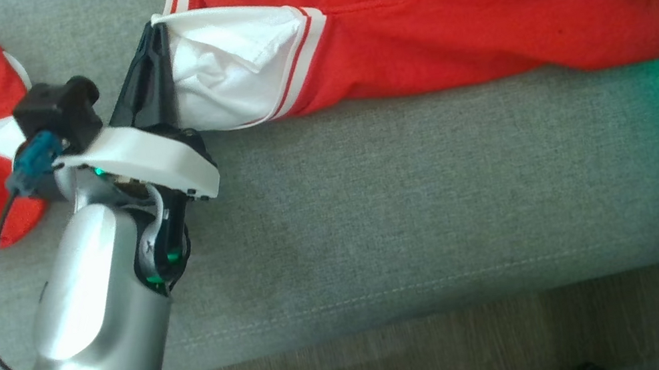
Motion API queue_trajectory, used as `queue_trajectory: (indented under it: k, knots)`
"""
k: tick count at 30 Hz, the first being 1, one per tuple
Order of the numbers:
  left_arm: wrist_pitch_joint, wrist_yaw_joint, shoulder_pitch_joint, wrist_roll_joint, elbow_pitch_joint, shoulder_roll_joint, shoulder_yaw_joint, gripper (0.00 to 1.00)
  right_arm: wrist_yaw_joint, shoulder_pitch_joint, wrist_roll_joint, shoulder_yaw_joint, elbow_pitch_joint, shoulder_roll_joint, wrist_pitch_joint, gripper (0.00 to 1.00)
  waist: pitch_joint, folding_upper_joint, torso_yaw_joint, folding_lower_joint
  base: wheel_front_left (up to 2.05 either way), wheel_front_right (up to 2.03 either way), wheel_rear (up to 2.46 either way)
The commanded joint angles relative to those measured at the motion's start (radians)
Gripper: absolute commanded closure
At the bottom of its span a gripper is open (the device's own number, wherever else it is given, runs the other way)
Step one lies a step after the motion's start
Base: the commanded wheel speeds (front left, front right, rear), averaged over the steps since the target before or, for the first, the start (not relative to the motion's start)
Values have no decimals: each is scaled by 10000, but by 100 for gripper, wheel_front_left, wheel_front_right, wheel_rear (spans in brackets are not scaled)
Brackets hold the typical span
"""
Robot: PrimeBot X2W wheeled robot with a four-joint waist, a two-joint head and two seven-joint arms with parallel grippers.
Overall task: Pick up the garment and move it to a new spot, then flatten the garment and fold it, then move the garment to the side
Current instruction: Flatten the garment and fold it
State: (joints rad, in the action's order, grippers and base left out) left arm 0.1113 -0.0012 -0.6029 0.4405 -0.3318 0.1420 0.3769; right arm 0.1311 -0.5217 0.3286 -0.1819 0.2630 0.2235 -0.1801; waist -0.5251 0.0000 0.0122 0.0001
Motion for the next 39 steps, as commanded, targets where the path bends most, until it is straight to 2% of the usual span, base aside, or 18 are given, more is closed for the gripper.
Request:
queue_trajectory:
  k: [1,6,10,15,21,27,34,37,38,39]
  knots:
    - [430,-61,-224,-114,80,141,-290,0,-4,-161,194,166,-197,192,399,0,-85,0,-5,-1,0,0,0]
    - [1117,114,23,-454,90,197,-278,0,-4,0,536,281,-231,276,1080,0,-31,0,-62,-1,0,0,0]
    - [1388,395,958,-577,573,207,-401,0,-4,556,786,121,-677,118,1631,0,156,0,-141,-1,0,0,0]
    - [1455,514,2130,-628,794,264,-343,0,-4,1357,1017,64,-1361,-189,1788,0,376,0,-177,-1,0,0,0]
    - [1469,564,2119,-793,334,377,-295,0,-4,1756,1092,43,-1633,-513,1758,0,563,0,-294,-1,0,0,0]
    - [930,580,1780,-671,-630,369,-250,0,-4,1624,1024,135,-1230,-724,1618,0,654,0,-504,-1,0,0,0]
    - [144,517,1695,-374,-1194,315,-169,0,-4,883,868,290,400,-915,1238,0,703,0,-584,-1,0,0,0]
    - [-215,378,1704,-187,-1412,246,-88,53,-4,547,700,375,1139,-954,1175,0,735,0,-526,-1,0,0,0]
    - [-316,333,1718,-128,-1463,211,-55,67,-4,472,644,404,1372,-964,1123,0,759,0,-492,-1,0,0,0]
    - [-404,243,1733,-68,-1522,157,27,100,-4,388,518,500,1772,-929,1029,0,811,0,-408,-1,0,0,0]
